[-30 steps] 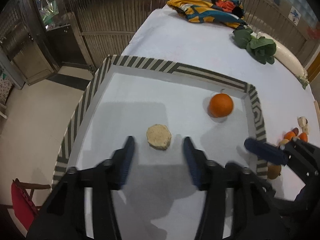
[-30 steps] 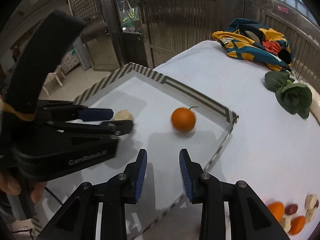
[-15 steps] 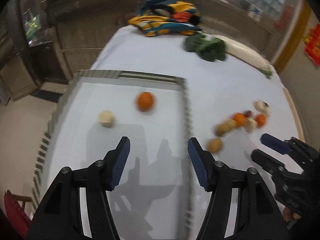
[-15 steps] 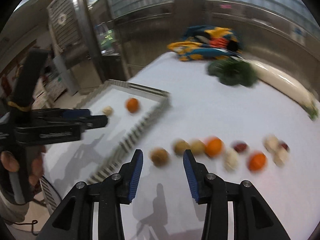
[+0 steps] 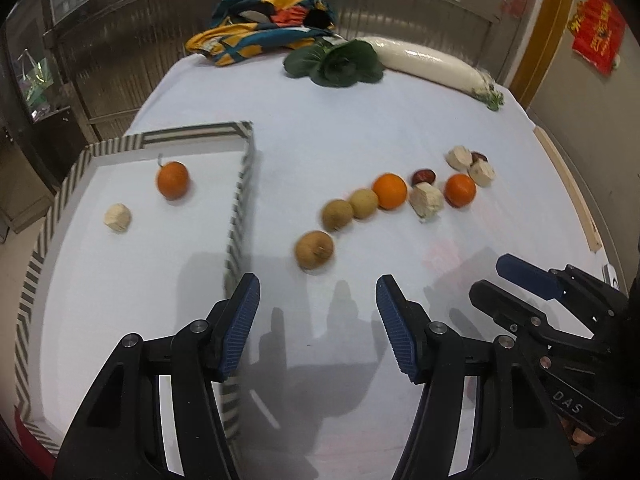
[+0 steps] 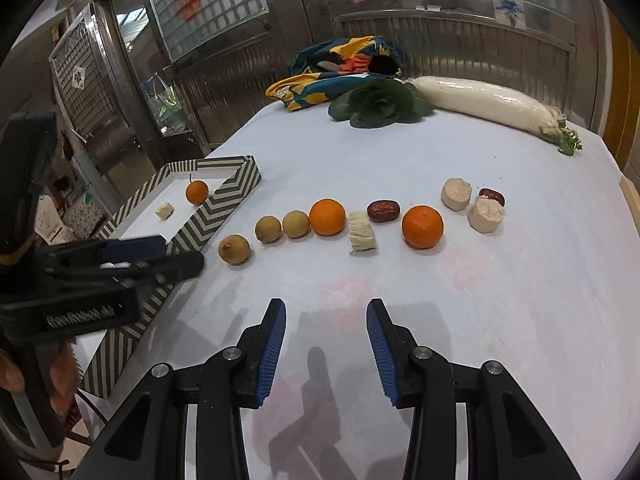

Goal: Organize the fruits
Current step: 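Move both tools back from the tray toward the row of fruits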

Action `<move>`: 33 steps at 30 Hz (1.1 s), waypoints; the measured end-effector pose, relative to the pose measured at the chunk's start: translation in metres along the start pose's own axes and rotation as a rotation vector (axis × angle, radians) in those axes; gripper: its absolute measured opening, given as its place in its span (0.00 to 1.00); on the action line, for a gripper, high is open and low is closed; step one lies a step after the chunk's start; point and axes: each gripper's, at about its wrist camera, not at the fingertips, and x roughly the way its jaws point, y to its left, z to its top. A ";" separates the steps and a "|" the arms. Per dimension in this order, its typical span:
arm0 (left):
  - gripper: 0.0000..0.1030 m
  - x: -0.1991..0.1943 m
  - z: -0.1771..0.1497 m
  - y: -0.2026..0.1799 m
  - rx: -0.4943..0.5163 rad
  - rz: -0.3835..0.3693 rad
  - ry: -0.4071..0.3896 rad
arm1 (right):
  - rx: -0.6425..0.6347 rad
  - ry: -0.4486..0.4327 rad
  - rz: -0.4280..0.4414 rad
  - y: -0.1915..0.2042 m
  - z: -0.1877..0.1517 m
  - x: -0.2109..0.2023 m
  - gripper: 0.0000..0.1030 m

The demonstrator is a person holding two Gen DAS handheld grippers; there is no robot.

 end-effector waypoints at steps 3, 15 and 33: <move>0.59 0.004 -0.002 -0.003 0.008 0.007 0.001 | -0.001 -0.006 0.002 -0.001 -0.001 -0.001 0.40; 0.59 0.019 -0.013 0.010 -0.006 0.019 0.040 | 0.012 0.001 0.017 -0.004 -0.003 0.004 0.40; 0.59 0.026 0.000 0.000 0.008 -0.001 0.047 | -0.006 0.028 -0.029 -0.020 0.023 0.036 0.40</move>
